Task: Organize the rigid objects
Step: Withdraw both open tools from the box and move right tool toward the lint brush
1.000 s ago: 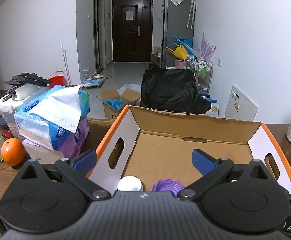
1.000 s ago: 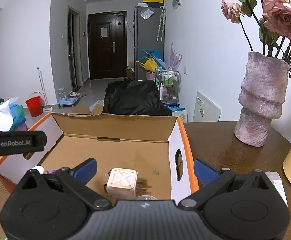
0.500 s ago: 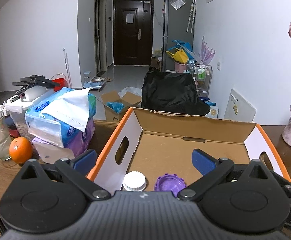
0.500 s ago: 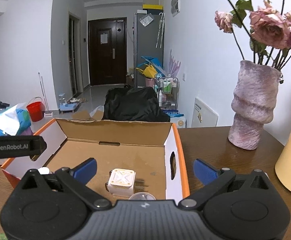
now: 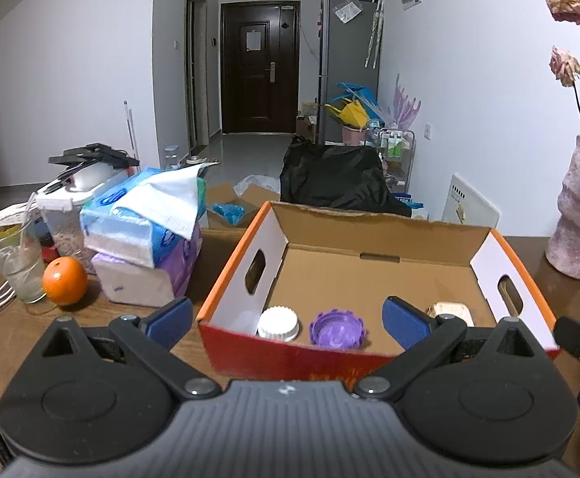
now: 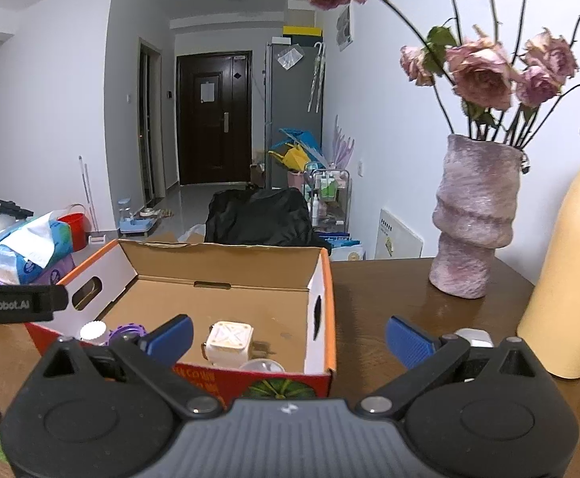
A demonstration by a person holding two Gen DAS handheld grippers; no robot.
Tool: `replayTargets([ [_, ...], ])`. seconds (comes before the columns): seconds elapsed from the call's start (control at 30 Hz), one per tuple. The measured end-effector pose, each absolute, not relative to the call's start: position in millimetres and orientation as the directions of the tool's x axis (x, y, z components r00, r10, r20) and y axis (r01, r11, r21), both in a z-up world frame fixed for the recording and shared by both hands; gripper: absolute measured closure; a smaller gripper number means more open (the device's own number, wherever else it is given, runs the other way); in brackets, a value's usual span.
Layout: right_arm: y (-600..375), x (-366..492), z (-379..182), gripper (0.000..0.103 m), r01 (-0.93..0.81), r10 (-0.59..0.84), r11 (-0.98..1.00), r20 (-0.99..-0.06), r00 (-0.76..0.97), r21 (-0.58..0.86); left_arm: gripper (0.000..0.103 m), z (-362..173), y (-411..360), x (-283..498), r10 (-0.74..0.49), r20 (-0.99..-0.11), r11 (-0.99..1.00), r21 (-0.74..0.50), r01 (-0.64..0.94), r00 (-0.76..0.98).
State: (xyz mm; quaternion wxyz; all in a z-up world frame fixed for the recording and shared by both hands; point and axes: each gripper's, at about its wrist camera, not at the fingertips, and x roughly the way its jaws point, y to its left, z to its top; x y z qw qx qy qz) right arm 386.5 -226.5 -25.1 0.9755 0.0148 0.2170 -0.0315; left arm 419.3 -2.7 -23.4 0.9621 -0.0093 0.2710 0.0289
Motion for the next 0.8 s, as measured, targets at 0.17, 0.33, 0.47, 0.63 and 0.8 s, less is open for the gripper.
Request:
replayTargets([
  [0.17, -233.8, 367.3, -26.5, 0.000, 0.073, -0.062, 0.997, -0.413, 0.909, 0.010, 0.000, -24.5, -0.3, 398.4, 0.053, -0.520, 0.998, 0.005, -0.059, 0.853],
  [0.33, -238.9, 346.1, -29.5, 0.000, 0.078, -0.068, 0.997, -0.406, 0.912, 0.009, 0.000, -26.6, 1.6, 378.0, 0.043, -0.521, 0.999, 0.003, -0.049, 0.853],
  [0.47, -240.4, 327.6, -33.3, 0.000, 0.080, -0.073, 0.997, -0.400, 0.914, 0.002, 0.000, -30.0, 0.6, 361.6, 0.043, -0.528, 0.999, 0.009, -0.044, 0.848],
  [0.63, -242.5, 304.1, -36.5, 0.000, 0.081, -0.075, 0.997, -0.386, 0.919, -0.002, 0.000, -33.9, -0.4, 339.8, 0.043, -0.528, 0.999, 0.015, -0.042, 0.848],
  [0.8, -246.9, 282.3, -41.6, 0.000, 0.089, -0.087, 0.996, -0.385, 0.919, -0.012, 0.000, -37.6, -1.3, 319.4, 0.046, -0.532, 0.999, 0.016, -0.044, 0.846],
])
